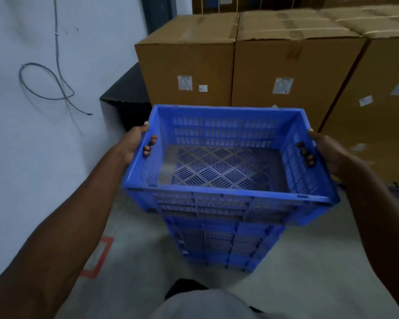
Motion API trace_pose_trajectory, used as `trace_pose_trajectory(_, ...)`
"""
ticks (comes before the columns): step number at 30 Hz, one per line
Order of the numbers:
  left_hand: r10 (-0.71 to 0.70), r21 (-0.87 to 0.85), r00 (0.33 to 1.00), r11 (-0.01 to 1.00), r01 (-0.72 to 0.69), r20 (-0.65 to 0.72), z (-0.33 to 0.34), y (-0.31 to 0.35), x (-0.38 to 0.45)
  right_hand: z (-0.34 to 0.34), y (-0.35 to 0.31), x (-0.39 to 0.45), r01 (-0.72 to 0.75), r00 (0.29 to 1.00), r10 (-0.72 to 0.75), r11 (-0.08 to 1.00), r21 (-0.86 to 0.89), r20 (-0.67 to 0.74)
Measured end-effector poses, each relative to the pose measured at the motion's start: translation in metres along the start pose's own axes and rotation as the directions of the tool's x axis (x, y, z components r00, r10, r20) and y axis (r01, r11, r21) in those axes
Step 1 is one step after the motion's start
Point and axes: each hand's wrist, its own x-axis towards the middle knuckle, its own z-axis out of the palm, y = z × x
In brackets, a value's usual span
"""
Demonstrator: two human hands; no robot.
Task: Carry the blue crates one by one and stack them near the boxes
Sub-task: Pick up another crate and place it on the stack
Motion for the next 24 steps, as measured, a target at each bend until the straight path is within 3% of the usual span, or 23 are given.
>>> trace_pose_trajectory(10,-0.043,-0.008,0.999,0.999,0.043,-0.002,0.018,-0.002,0.073,0.001,-0.005,0.069,-0.035,0.999,0.036,0.999,0.041,-0.017)
trace_pose_trajectory(24,-0.089,0.020,0.996,0.996,0.089,-0.010,0.013,-0.018,0.116,0.015,0.001,0.075,-0.077,0.994,0.079,0.997,0.026,-0.071)
